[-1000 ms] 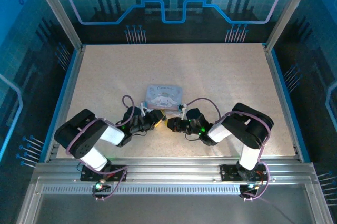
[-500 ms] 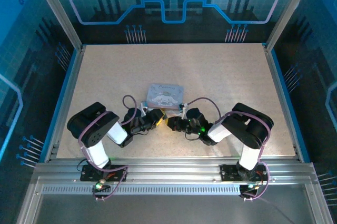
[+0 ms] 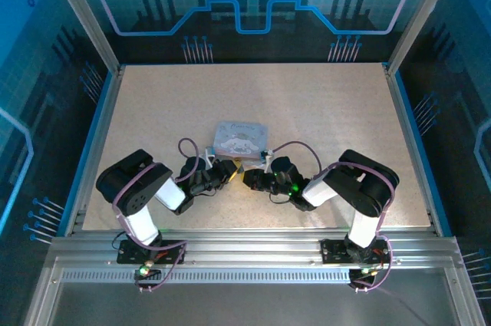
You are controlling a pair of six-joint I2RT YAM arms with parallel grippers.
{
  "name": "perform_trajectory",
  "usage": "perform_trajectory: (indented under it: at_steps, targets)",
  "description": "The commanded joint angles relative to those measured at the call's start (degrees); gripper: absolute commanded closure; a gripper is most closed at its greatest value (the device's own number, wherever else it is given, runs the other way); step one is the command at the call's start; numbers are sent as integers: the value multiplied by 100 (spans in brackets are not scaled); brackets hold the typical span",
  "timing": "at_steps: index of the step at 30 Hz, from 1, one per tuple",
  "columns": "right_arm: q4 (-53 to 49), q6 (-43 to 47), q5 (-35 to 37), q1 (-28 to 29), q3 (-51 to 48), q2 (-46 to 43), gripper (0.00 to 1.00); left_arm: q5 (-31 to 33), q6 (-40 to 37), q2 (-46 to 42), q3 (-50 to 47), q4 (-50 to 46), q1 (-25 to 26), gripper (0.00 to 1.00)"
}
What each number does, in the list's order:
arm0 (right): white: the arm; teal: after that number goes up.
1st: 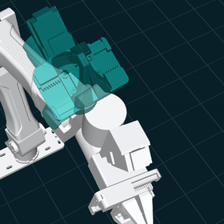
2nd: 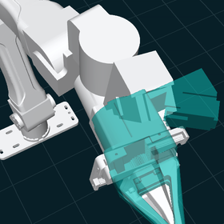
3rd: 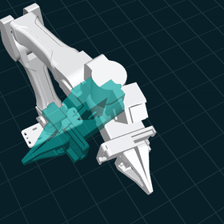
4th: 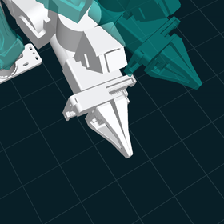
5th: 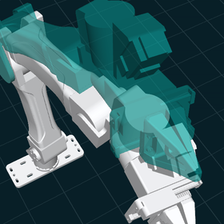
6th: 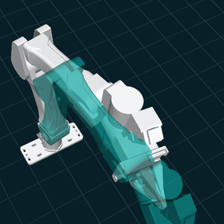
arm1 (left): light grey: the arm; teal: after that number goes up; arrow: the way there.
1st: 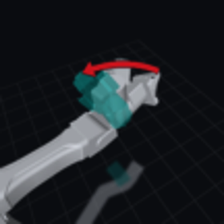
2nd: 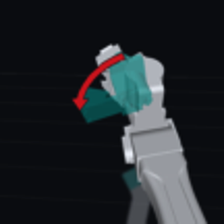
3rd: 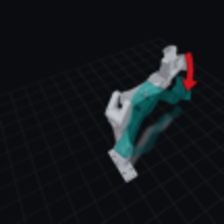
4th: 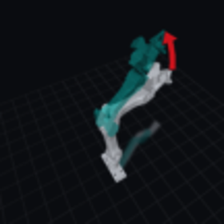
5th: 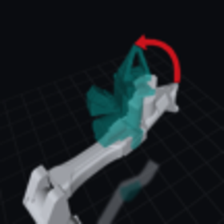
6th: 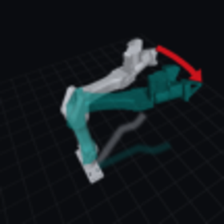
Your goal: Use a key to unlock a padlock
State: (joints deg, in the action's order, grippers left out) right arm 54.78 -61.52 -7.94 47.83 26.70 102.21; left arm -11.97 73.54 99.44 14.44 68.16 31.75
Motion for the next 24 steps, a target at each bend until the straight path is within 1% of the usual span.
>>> perform_trajectory:
  at_steps: [1, 6, 9, 13, 17, 21, 24]
  targets:
    - [30, 67, -322, 41, 155, -148, 87, -301, -45, -241, 20, -231, 194, 90]
    - [-52, 148, -283, -12, -11, -323, 79, -242, -164, -639, 81, -773, 208, 90]
    - [-270, 297, -230, -37, -76, -520, 73, -220, -186, -899, 108, -1082, 201, 90]
    - [-818, 588, -96, -64, -127, -904, 62, -193, -199, -1271, 230, -1738, 211, 90]
    - [-1361, 961, -32, -99, -141, -1342, 55, -114, -247, -1641, 294, -2282, 213, 90]
    - [-2216, 1552, 144, -101, -66, -1888, 47, -38, -374, -2015, 402, -2933, 213, 89]
    - [-2842, 2122, 363, -99, 10, -2340, 42, -8, -386, -2203, 449, -3210, 210, 89]
